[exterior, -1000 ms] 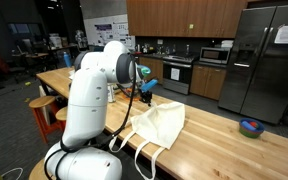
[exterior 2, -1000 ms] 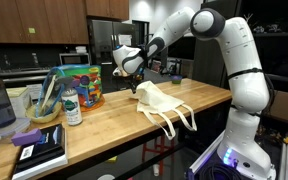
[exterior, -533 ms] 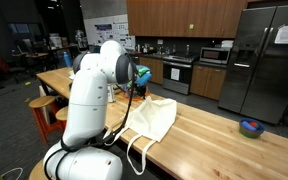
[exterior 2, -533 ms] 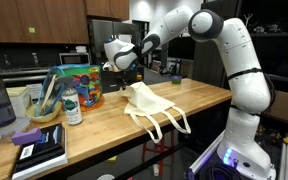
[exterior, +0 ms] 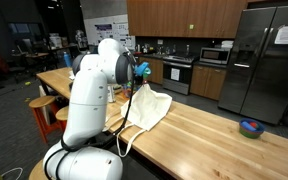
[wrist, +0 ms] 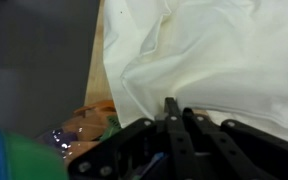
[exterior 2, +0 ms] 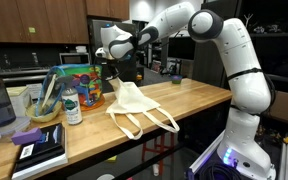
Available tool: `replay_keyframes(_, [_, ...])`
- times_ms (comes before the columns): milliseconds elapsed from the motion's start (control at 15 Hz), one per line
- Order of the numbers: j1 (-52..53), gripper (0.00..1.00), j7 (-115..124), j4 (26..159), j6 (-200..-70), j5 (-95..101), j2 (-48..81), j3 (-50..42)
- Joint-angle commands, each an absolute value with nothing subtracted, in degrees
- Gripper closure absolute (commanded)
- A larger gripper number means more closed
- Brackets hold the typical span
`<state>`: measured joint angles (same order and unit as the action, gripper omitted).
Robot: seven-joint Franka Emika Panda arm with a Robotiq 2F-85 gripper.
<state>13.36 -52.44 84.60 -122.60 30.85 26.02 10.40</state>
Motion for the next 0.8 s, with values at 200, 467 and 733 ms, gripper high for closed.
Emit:
replay_keyframes(200, [11.8, 0.99, -54.2, 82.2, -124.0, 28.6, 22.3, 8.9])
replay_keyframes(467, [9.8, 0.99, -51.8, 86.5, -124.8, 28.1, 17.0, 7.4])
replay_keyframes(733, [6.8, 0.99, -47.3, 95.3, -126.5, 27.6, 9.6, 5.4])
